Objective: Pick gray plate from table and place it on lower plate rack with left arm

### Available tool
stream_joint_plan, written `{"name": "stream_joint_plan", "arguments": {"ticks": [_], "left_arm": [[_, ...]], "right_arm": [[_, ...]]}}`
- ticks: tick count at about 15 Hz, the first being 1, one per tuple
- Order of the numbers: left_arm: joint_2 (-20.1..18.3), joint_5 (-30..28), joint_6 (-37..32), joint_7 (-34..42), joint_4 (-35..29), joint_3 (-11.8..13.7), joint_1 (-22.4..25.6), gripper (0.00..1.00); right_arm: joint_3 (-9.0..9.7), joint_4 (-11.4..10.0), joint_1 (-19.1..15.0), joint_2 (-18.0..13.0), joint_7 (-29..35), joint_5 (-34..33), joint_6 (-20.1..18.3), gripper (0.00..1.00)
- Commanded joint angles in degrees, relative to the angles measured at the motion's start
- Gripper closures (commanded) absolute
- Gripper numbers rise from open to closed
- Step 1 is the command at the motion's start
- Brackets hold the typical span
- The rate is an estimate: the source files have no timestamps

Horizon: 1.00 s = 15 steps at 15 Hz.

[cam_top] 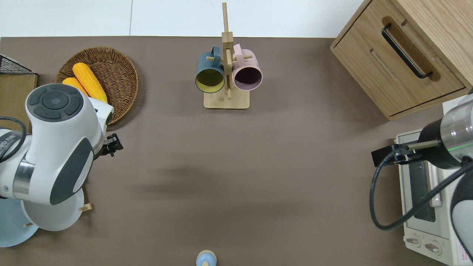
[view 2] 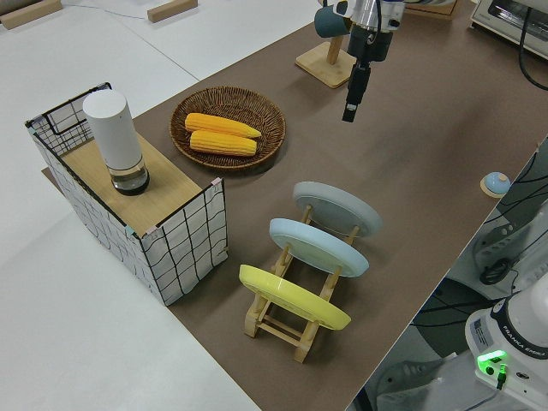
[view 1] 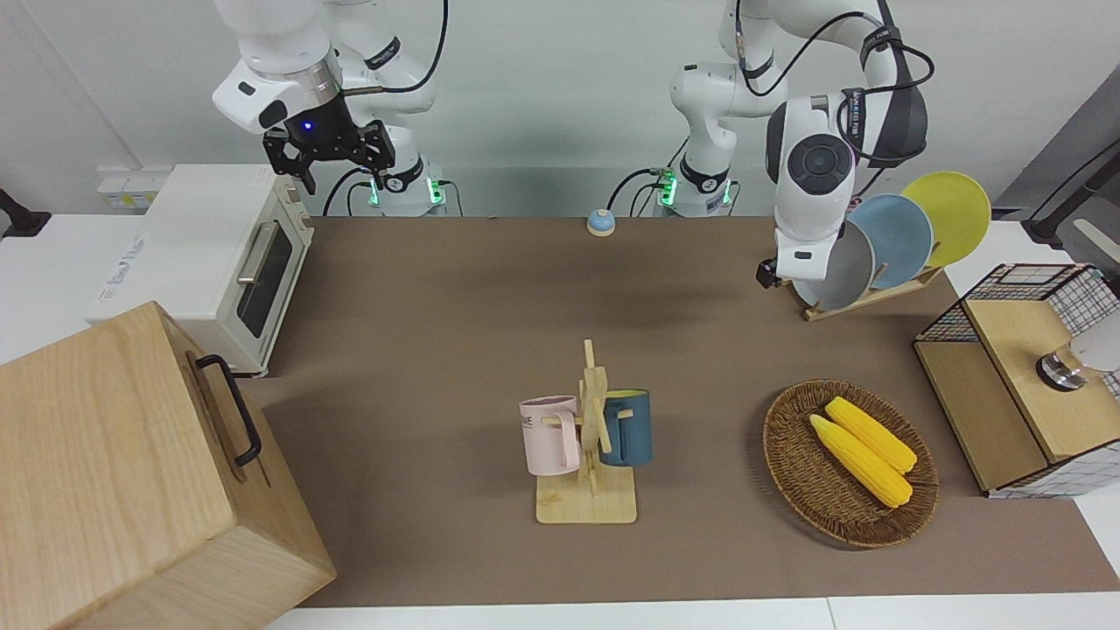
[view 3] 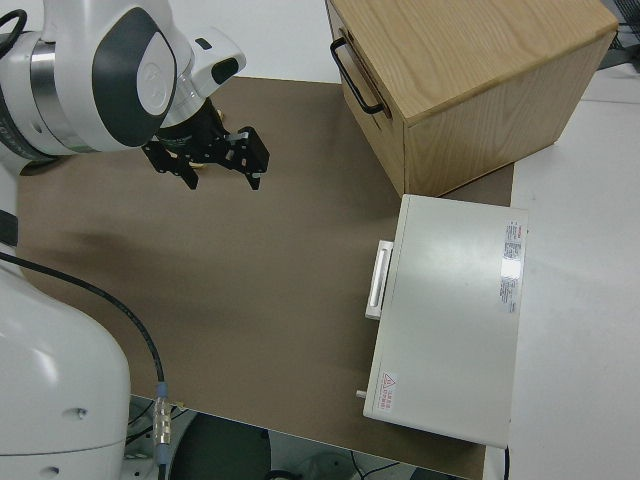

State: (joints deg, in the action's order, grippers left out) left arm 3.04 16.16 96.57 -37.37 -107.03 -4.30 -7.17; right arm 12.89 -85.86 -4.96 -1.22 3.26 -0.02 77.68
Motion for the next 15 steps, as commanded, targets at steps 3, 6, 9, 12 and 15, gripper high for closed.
{"name": "stream_joint_plan", "arguments": {"ticks": [3, 6, 9, 12, 15], "left_arm": [[-2.6, -9.47, -0.23, 15.46, 4.54, 0.44, 0.13, 0.01], [-2.6, -12.37, -1.56, 23.19, 9.02, 1.05, 0.75, 0.0], [-2.6, -14.31, -4.7, 32.85, 11.92, 3.85, 0.75, 0.0], [-2.69, -14.49, -3.5, 37.97, 12.81, 5.18, 0.84, 0.0], [-2.61, -17.65, -2.79, 37.29, 13.08, 5.27, 0.84, 0.0]], "right_arm": [[0.38, 0.35, -0.85, -0.27, -0.19, 0.2, -0.87, 0.011], [0.38, 0.35, -0.76, -0.27, -0.19, 0.2, -0.87, 0.011], [0.38, 0.35, -0.85, -0.27, -0.19, 0.2, -0.87, 0.013], [0.38, 0.35, -0.76, -0.27, -0.19, 0.2, -0.87, 0.011], [0.38, 0.35, -0.85, -0.27, -0.19, 0.2, -0.87, 0.011]]}}
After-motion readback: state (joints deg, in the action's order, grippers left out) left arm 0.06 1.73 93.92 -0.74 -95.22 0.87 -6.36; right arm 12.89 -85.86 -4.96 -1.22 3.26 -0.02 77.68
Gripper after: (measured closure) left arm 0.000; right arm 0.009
